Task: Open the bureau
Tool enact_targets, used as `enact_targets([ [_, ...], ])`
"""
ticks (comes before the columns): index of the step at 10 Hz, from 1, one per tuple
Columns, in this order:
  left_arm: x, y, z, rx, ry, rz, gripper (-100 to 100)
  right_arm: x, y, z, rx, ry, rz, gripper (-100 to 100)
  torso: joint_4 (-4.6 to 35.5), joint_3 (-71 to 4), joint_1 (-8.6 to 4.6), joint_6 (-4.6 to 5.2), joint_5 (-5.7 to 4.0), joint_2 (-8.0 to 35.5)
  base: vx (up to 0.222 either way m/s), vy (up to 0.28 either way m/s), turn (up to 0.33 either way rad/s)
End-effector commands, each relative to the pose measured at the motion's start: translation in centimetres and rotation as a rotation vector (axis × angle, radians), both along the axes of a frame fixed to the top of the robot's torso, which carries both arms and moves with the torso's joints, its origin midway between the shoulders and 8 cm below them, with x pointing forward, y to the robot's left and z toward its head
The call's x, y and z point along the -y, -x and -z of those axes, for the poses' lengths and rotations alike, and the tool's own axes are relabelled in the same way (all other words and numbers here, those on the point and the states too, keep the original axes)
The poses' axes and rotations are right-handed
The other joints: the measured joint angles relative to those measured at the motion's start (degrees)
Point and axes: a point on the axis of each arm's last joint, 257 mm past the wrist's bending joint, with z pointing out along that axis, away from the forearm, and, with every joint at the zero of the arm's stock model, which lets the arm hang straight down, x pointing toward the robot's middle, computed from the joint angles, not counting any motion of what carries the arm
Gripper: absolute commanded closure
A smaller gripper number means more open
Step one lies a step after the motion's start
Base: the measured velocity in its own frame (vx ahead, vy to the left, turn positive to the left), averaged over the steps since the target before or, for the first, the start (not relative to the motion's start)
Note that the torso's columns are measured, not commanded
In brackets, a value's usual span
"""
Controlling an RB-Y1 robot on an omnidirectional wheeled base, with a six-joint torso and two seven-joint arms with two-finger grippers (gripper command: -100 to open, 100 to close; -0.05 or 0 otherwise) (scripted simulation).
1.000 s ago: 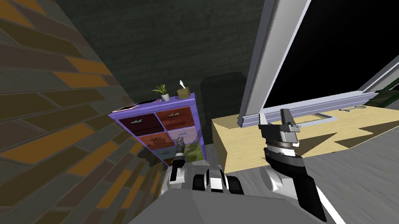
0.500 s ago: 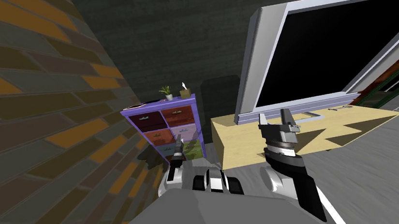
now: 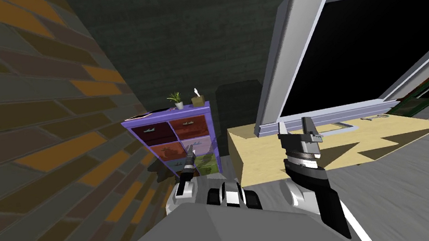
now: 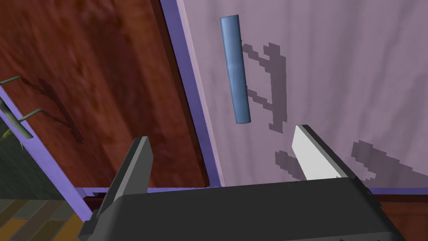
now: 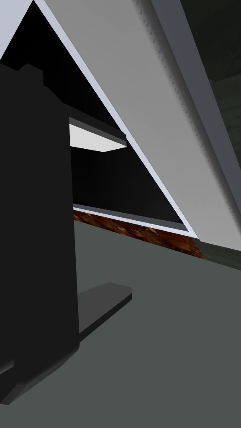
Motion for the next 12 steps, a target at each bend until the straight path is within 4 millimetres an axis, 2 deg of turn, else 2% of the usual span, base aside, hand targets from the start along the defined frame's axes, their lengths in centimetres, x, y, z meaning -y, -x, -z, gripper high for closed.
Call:
enact_targets([
  [1, 1.1, 0.1, 0.7, 0.007, 0.056, -0.017, -100, 0.0, 0.0, 0.0, 0.000, 0.000, 0.000, 0, 0.0, 0.0, -0.07, 0.00, -0.01, 0.1, 0.133, 0.011, -0.002],
  [4, 2.4, 0.1, 1.0, 0.011, 0.110, -0.029, -100, 0.0, 0.0, 0.0, 0.000, 0.000, 0.000, 0, 0.2, 0.4, -0.07, 0.00, -0.02, 0.6, 0.008, 0.005, -0.009],
  [7, 1.9, -0.9, 0.0, 0.011, 0.101, -0.027, -100, 0.0, 0.0, 0.0, 0.000, 0.000, 0.000, 0, 0.0, 0.1, 0.00, 0.01, 0.00, 0.2, 0.003, 0.007, -0.020],
  [8, 2.0, -0.7, 0.2, 0.013, 0.100, -0.027, -100, 0.0, 0.0, 0.0, 0.000, 0.000, 0.000, 0, 0.0, 0.1, 0.01, 0.00, 0.00, 0.1, 0.001, 0.006, -0.012],
  [9, 2.1, -0.1, 0.9, 0.011, 0.101, -0.027, 100, 0.0, 0.0, 0.0, 0.000, 0.000, 0.000, 0, 0.1, 0.1, -0.04, -0.01, -0.01, 0.2, -0.004, -0.011, 0.032],
  [12, 2.2, -0.2, 0.1, 0.012, 0.101, -0.022, 100, 0.0, 0.0, 0.0, 0.000, 0.000, 0.000, 0, 0.1, 0.3, -0.15, 0.00, -0.04, 0.5, -0.101, -0.032, 0.015],
])
